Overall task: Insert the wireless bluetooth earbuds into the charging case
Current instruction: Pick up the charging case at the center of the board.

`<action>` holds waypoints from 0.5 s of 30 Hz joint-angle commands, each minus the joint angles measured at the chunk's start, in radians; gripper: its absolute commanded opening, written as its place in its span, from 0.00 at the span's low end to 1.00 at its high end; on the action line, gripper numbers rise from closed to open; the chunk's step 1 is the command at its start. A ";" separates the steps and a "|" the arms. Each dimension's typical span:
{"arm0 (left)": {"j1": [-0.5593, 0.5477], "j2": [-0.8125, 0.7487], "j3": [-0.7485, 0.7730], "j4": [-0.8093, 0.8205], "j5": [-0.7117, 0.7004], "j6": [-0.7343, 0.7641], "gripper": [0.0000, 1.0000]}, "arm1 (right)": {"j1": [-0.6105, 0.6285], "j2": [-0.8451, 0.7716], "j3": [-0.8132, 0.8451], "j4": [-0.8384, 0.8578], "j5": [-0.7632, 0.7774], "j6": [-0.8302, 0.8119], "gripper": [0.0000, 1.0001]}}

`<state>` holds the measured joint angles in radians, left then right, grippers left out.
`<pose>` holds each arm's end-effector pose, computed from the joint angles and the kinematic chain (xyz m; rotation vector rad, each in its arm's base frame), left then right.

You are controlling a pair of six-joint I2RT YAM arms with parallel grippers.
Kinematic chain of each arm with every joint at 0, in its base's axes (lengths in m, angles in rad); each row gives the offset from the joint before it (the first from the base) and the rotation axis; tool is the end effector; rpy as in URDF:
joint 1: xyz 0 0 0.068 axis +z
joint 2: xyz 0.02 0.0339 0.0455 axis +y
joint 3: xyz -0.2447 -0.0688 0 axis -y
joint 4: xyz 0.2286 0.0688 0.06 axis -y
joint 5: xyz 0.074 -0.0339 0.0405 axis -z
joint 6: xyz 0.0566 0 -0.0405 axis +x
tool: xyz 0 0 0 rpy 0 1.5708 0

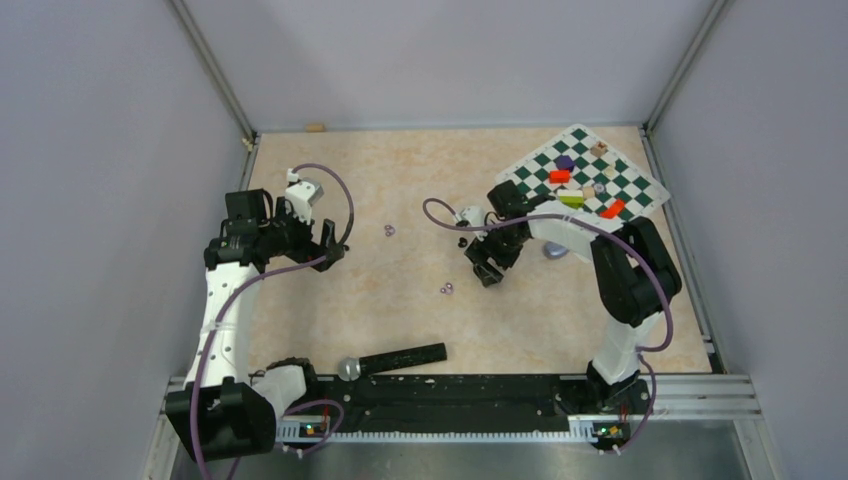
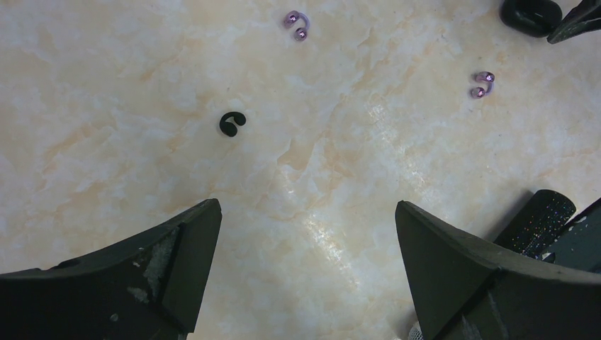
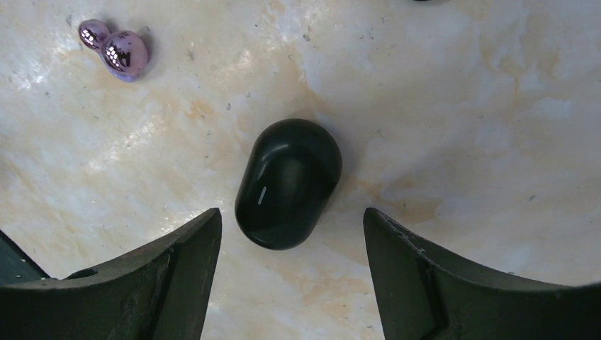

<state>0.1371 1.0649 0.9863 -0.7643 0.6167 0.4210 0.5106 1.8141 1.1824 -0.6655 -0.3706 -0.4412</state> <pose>0.2164 -0.0032 0.2797 0.5881 2.1870 -0.4525 0.2806 0.1807 0.1424 -1.3628 2.4846 0.5442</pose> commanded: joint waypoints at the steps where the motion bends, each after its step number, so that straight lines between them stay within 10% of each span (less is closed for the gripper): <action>1: -0.002 -0.010 0.037 0.011 0.027 0.005 0.99 | 0.027 -0.049 -0.013 0.004 0.059 -0.025 0.72; 15: -0.002 -0.010 0.037 0.011 0.031 0.007 0.99 | 0.092 -0.046 -0.027 0.022 0.148 -0.043 0.44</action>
<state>0.1371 1.0649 0.9863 -0.7643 0.6170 0.4210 0.5854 1.8072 1.1679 -0.6594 -0.2443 -0.4747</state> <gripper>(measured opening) 0.986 0.509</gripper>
